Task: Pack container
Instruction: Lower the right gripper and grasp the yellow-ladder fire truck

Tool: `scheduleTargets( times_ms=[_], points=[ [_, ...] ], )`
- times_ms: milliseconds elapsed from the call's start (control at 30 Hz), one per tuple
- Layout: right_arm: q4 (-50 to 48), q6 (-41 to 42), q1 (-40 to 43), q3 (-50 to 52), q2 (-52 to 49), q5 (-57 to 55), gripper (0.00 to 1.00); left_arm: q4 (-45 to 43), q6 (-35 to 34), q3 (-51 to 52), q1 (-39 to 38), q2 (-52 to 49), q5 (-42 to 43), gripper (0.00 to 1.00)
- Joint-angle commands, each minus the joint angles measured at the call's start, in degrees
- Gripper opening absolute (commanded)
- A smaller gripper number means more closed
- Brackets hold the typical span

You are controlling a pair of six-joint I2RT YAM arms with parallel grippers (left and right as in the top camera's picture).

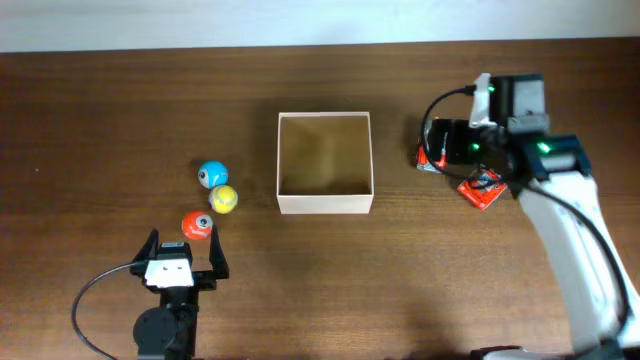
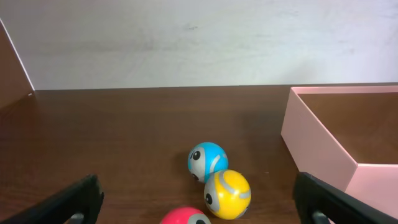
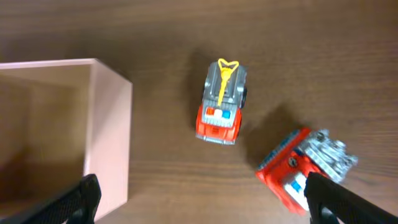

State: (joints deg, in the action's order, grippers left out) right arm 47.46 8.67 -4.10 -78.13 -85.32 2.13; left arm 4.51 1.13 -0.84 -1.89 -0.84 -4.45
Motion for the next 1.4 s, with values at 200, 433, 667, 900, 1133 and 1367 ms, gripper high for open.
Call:
scheduleTargets(
  times_ms=[200, 433, 667, 900, 1133, 1367],
  points=[
    [-8.4, -0.9, 0.4, -1.1, -12.0, -9.5, 0.98, -0.1, 0.9, 0.3, 0.3, 0.4, 0.6, 0.99],
    [-15.9, -5.5, 0.4, -1.1, -16.7, -10.4, 0.98, -0.1, 0.9, 0.3, 0.3, 0.4, 0.6, 0.99],
    [-17.6, -5.1, 0.4, -1.0, -20.2, -10.2, 0.98, -0.1, 0.9, 0.3, 0.3, 0.4, 0.6, 0.99],
    [-18.8, -4.4, 0.4, -1.0, -25.4, -9.3, 0.96, -0.1, 0.9, 0.3, 0.3, 0.4, 0.6, 0.99],
    [-22.4, 4.3, 0.4, -1.0, -28.7, -9.2, 0.94, -0.1, 0.9, 0.3, 0.3, 0.4, 0.6, 0.99],
    [-23.5, 9.9, 0.4, -1.0, -30.5, -10.2, 0.88, -0.1, 0.9, 0.3, 0.3, 0.4, 0.6, 0.99]
  ],
)
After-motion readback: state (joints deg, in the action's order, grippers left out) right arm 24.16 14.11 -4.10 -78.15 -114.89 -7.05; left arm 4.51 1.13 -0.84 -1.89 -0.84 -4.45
